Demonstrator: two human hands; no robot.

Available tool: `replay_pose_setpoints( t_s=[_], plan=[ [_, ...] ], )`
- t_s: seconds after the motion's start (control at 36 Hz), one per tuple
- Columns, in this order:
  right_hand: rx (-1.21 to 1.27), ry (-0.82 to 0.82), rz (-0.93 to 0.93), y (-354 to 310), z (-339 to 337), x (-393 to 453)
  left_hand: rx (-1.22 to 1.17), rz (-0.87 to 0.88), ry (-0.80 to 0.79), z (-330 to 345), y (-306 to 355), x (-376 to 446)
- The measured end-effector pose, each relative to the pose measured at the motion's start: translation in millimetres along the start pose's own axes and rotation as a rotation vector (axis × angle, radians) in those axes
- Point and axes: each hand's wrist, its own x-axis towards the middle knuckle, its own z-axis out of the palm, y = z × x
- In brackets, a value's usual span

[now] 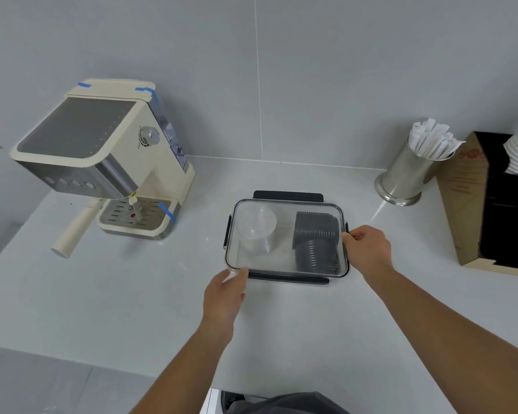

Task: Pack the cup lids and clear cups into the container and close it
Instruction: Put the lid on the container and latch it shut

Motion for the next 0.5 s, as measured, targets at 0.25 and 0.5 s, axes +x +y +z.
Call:
replay_pose_setpoints(
  t_s=[0.25, 0.5],
  plan=[
    [0.003, 0.002, -0.015, 1, 0, -1, -0.371, -0.047, -0.062, 15, -6, -9],
    [-0.013, -0.001, -0.012, 0, 0, 0, -0.43, 0.005, -0.051, 19, -11, -9]
  ],
)
